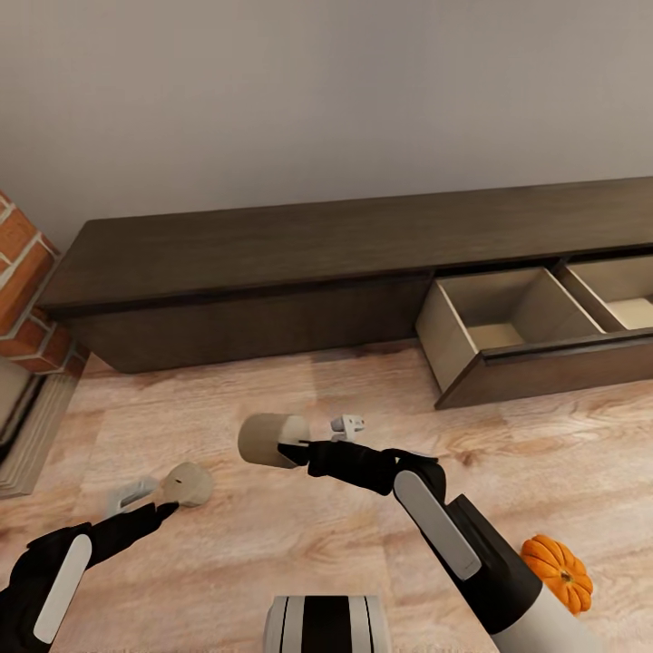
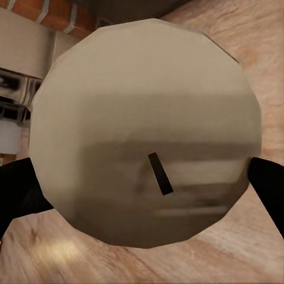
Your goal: Place each of the two pumpkins and all three candles from the living room inside a cabinet in the living room (use any cabinet), then make sure every cabinet is closed, and position the cauldron so it is next to a table in the living room.
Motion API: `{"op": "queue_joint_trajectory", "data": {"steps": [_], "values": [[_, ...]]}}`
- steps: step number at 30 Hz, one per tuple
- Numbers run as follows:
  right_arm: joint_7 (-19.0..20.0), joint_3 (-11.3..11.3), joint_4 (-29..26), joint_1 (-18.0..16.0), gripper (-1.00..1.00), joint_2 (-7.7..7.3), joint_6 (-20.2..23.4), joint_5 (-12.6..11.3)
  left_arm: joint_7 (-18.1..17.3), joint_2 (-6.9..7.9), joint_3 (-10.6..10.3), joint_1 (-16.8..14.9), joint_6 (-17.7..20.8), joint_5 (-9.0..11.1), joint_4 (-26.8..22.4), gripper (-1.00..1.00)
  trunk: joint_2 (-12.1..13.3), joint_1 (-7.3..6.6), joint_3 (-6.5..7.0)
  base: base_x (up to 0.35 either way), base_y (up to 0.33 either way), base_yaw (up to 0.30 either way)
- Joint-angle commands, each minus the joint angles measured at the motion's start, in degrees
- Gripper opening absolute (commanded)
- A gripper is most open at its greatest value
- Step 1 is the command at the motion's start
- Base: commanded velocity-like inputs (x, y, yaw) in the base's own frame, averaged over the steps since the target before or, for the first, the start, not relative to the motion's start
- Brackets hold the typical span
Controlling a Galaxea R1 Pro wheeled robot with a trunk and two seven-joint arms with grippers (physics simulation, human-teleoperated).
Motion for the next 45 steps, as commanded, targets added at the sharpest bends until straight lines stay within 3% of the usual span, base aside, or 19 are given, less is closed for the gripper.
{"op": "queue_joint_trajectory", "data": {"steps": [1,12,45], "values": [[0.0,0.0,0.0,0.0,-1.0,0.01,0.0,-0.1,0.0,0.0,0.0,0.0,0.0,0.0,0.0,1.0,0.0,0.02,-0.23,0.0,0.0,0.0],[-0.1,0.1,0.7,0.0,-1.0,0.56,-0.1,0.0,0.0,0.0,0.0,0.0,-0.2,0.0,0.0,1.0,-0.2,0.31,-2.66,0.0,0.0,0.0],[-0.3,0.1,1.1,0.0,-1.0,1.11,-0.2,0.0,-0.5,0.0,-0.3,0.0,-0.3,0.0,0.1,1.0,-0.2,0.31,-2.66,0.121,0.021,0.0]]}}
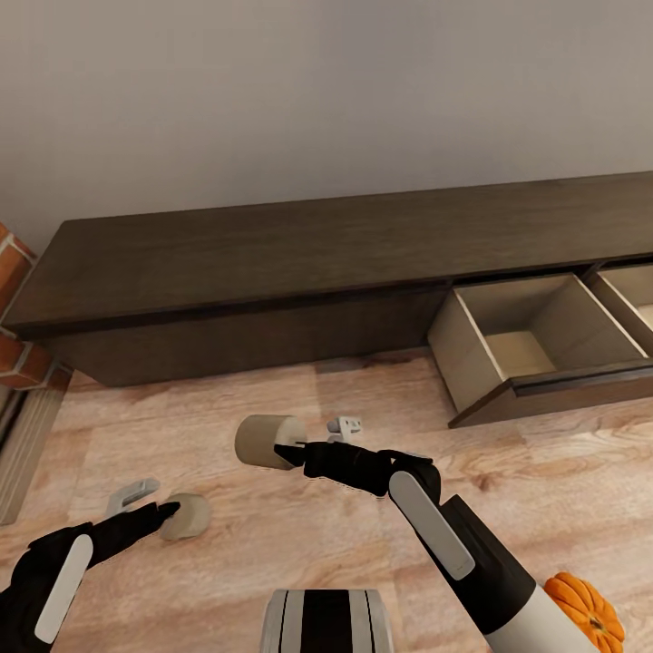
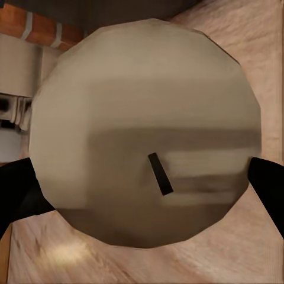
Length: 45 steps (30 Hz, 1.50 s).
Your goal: Place each of the two pumpkins and all three candles from the living room inside a cabinet in the living room (use any cabinet), then make sure every cabinet is closed, and position the cauldron so it is next to a table in the living room.
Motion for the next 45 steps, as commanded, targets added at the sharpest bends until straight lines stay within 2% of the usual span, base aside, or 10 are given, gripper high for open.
{"op": "queue_joint_trajectory", "data": {"steps": [1,18,24,30,32,36,39,45], "values": [[0.0,0.0,0.0,0.0,-1.0,0.0,0.0,-0.1,0.0,0.0,0.0,0.0,0.0,0.0,0.0,1.0,0.0,0.0,0.0,0.137,0.0,0.0],[0.0,-0.1,1.8,0.0,-1.0,0.35,-0.1,0.0,0.1,0.01,0.1,0.0,-0.3,-0.1,0.0,1.0,0.0,0.0,0.0,0.052,0.038,0.0],[0.1,-0.1,1.9,0.0,-1.0,0.68,-0.1,0.0,0.4,0.0,0.2,0.0,-0.4,-0.2,0.0,1.0,-0.1,0.15,-1.33,0.0,0.0,0.0],[0.8,0.5,1.2,0.0,-1.0,0.24,-4.2,-0.2,0.5,0.0,0.0,0.0,-4.0,-0.2,0.0,1.0,-0.2,0.31,-2.66,0.0,0.0,0.0],[2.5,0.9,1.0,0.0,-1.0,0.04,-4.8,-0.1,0.4,-0.03,-0.1,0.0,-4.4,-0.2,0.0,1.0,-0.2,0.36,-3.1,0.0,0.0,0.0],[9.0,1.4,0.6,0.1,-1.0,-0.15,-6.5,0.1,0.4,-0.08,-0.3,0.0,-4.9,-0.3,0.0,1.0,-0.2,0.46,-3.99,0.0,0.0,0.0],[10.2,1.5,0.7,0.1,-1.0,-0.17,-7.0,0.1,0.4,-0.09,-1.1,0.0,-5.2,-0.3,0.2,1.0,-0.3,0.54,-4.65,0.0,0.0,0.0],[10.8,1.6,1.0,0.1,-1.0,-0.03,-7.2,0.1,0.3,-0.09,-3.3,0.0,-6.1,-0.3,0.4,1.0,-0.3,0.54,-4.65,0.0,0.0,0.0]]}}
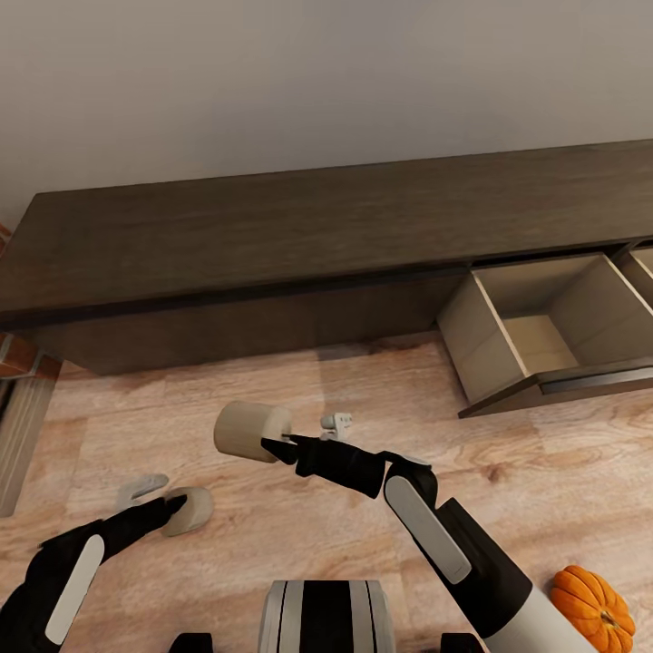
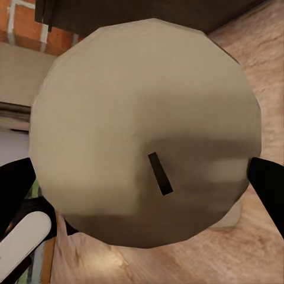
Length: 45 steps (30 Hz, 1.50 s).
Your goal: Place each of the two pumpkins and all three candles from the living room inside a cabinet in the living room (use any cabinet), then make sure every cabinet is closed, and position the cauldron so it is next to a table in the living room.
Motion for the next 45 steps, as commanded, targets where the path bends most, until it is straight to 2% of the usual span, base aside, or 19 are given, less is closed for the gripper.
{"op": "queue_joint_trajectory", "data": {"steps": [1,4,8,14,21,25,30,33,45], "values": [[0.0,0.0,0.0,0.0,-1.0,0.06,0.0,0.0,0.0,-0.03,-0.5,0.0,0.0,0.0,0.0,1.0,0.0,0.03,-0.22,0.0,0.0,0.0],[0.0,0.0,0.2,0.0,-1.0,0.41,-0.1,0.1,0.0,-0.56,-2.1,0.0,-0.1,-0.1,0.1,1.0,-0.1,0.1,-0.89,0.0,0.0,0.0],[-0.1,0.0,0.3,0.0,-1.0,0.53,-0.1,0.2,0.1,-0.82,-2.5,0.0,-0.2,-0.2,0.1,1.0,-0.1,0.1,-0.89,0.0,0.0,0.0],[-0.3,0.1,0.3,0.0,-1.0,0.63,-0.1,0.1,0.1,-0.87,-2.4,0.0,-0.2,-0.2,0.1,1.0,-0.1,0.1,-0.89,0.0,0.0,0.0],[-0.4,1.6,0.4,0.0,-1.0,0.72,-0.6,0.3,0.2,-0.88,-2.1,0.0,-0.2,-0.2,0.1,1.0,-0.1,0.1,-0.89,0.0,0.0,0.0],[-0.4,2.0,0.4,0.0,-1.0,0.72,-1.6,0.3,0.3,-0.88,-2.1,0.0,-2.2,-0.2,0.1,1.0,-0.1,0.1,-0.89,0.0,0.0,0.0],[-0.4,2.1,0.4,0.0,-1.0,0.71,-1.8,0.3,0.3,-0.88,-2.1,0.0,-2.9,-0.2,0.1,1.0,-0.1,0.1,-0.89,0.0,0.0,0.0],[-0.4,2.1,0.4,0.0,-1.0,0.73,-1.8,0.3,0.3,-0.88,-2.1,0.0,-3.0,-0.2,0.1,1.0,-0.1,0.18,-1.55,0.0,0.0,0.0],[-0.4,2.1,0.4,0.0,-1.0,0.73,-1.8,0.3,0.4,-0.79,-1.9,0.0,-3.1,-0.1,0.3,1.0,-0.1,0.18,-1.55,0.0,0.0,0.0]]}}
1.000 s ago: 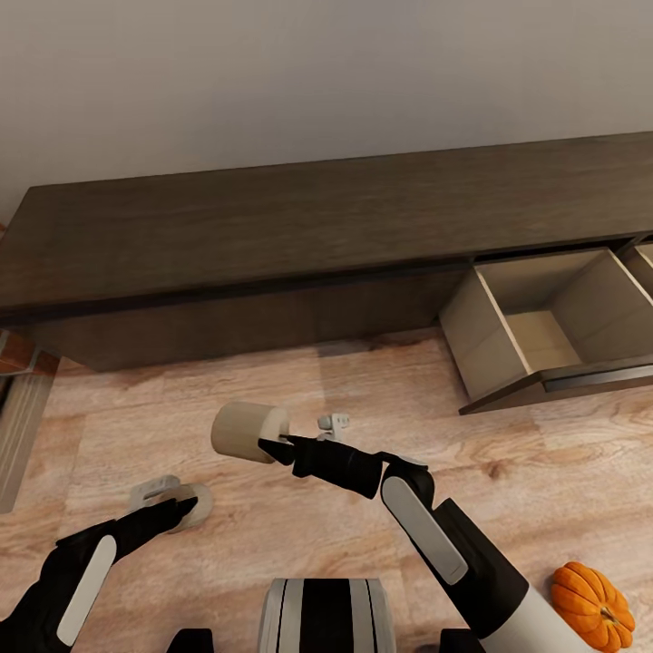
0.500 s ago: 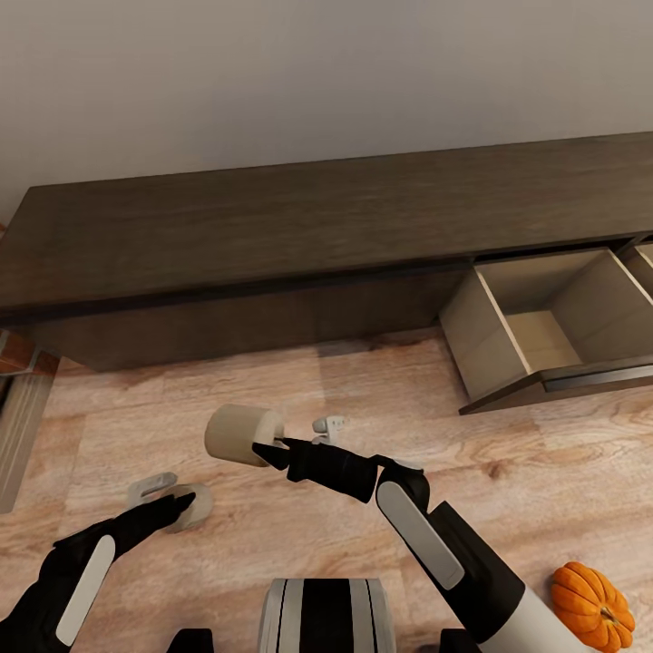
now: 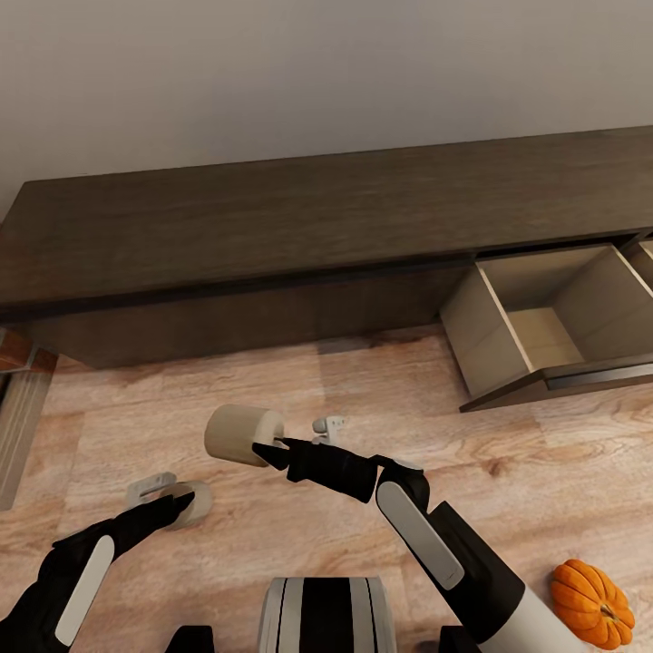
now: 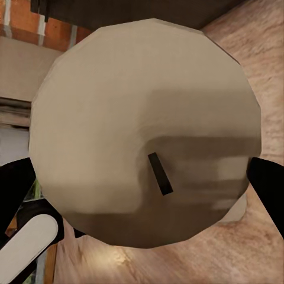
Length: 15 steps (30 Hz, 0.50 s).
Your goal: Place each of the two pumpkins and all three candles from the living room inside a cabinet in the living room (use any cabinet), then make sure every cabinet is closed, and position the cauldron so it is next to a table in the living room.
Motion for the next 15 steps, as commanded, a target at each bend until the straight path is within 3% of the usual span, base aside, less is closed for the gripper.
{"op": "queue_joint_trajectory", "data": {"steps": [1,15], "values": [[0.0,0.0,0.0,0.0,-1.0,0.0,0.0,0.0,0.0,0.0,0.0,0.0,0.0,0.0,0.0,1.0,0.0,0.03,-0.22,0.0,0.0,0.0],[0.0,0.0,0.0,0.0,-1.0,0.0,0.0,-0.1,0.0,0.08,0.0,0.0,0.0,0.0,0.2,1.0,0.0,0.08,-0.66,0.0,0.0,0.0]]}}
